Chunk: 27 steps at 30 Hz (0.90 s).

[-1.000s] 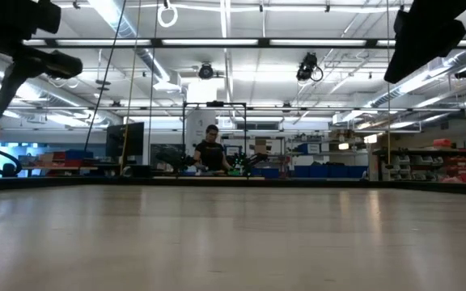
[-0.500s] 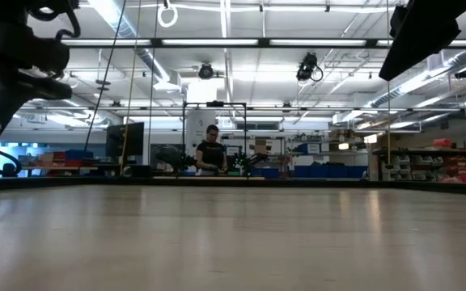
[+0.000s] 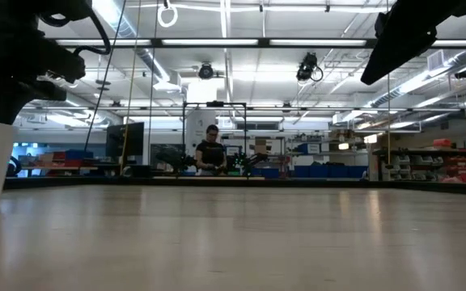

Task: Pick and place USB-C Cables
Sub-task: Move the white bin to the center of the table

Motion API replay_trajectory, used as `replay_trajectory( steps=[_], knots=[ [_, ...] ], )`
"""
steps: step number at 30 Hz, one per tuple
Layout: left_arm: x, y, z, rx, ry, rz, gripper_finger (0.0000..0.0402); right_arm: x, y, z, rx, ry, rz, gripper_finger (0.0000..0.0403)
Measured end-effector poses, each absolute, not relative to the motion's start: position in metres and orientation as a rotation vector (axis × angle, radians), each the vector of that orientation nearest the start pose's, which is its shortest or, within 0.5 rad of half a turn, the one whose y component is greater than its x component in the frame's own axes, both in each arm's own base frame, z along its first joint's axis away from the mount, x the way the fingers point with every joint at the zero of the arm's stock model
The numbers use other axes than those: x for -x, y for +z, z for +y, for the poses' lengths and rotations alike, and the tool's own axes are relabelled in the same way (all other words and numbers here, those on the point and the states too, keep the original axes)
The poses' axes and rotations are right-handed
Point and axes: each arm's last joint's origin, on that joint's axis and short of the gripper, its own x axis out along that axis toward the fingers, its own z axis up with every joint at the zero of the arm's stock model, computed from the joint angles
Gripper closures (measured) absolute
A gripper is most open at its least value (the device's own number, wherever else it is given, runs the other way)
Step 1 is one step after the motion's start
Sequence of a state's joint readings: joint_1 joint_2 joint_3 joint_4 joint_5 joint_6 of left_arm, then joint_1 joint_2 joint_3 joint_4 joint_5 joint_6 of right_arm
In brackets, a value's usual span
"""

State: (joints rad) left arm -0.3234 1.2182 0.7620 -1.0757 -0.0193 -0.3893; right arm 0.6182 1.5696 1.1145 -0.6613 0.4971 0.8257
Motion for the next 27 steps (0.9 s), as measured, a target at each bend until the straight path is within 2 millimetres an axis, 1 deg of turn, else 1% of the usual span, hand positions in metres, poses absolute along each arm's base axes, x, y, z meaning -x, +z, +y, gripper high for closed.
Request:
replay_trajectory(
  steps=[3,6,11,16,18,21,27],
  knots=[
    [-0.173,0.201,-0.053,0.101,0.112,1.503,0.0390,-0.258,0.230,0.167,-0.163,-0.272,0.900,0.0169],
    [-0.179,0.201,-0.047,0.205,0.199,1.453,0.0393,-0.258,0.230,0.167,-0.163,-0.272,0.900,0.0169],
    [-0.194,0.199,-0.027,0.457,0.392,1.348,0.0396,-0.258,0.230,0.167,-0.163,-0.271,0.900,0.0169],
    [-0.202,0.193,-0.006,0.652,0.519,1.349,0.0395,-0.259,0.230,0.166,-0.146,-0.266,0.902,0.0169],
    [-0.205,0.190,0.000,0.717,0.547,1.352,0.0395,-0.260,0.230,0.164,-0.128,-0.261,0.902,0.0169],
    [-0.211,0.186,0.006,0.788,0.540,1.335,0.0395,-0.266,0.231,0.158,-0.105,-0.277,0.876,0.0169],
    [-0.222,0.187,0.007,0.868,0.508,1.231,0.0395,-0.281,0.236,0.144,-0.043,-0.256,0.819,0.0169]
  ],
)
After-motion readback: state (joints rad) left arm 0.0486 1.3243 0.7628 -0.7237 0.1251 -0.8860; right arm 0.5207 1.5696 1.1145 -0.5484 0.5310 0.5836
